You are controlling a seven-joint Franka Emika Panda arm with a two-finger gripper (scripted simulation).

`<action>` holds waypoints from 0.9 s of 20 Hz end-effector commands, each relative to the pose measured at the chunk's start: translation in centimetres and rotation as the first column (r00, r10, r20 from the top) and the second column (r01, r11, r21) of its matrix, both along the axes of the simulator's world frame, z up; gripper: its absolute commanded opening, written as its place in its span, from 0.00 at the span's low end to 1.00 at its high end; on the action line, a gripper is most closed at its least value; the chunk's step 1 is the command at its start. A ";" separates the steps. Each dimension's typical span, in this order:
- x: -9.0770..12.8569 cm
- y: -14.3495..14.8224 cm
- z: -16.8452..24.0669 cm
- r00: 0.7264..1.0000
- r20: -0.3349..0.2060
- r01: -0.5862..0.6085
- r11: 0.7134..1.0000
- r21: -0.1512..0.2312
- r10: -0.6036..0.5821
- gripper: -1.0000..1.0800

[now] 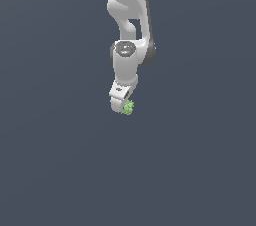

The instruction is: Pick up the object and move it to a goal position.

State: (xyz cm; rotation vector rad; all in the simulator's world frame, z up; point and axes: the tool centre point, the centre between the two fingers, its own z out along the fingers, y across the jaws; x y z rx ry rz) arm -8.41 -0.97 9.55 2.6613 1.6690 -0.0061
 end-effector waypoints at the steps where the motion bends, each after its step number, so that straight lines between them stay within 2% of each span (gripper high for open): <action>1: -0.3 0.1 -0.2 0.999 0.002 -0.038 0.999 0.001 0.038 0.96; 12: -0.6 0.2 -0.5 0.997 0.003 -0.080 0.997 0.002 0.080 0.96; 18: -0.7 0.2 -2.2 0.997 0.003 -0.082 0.997 0.002 0.082 0.96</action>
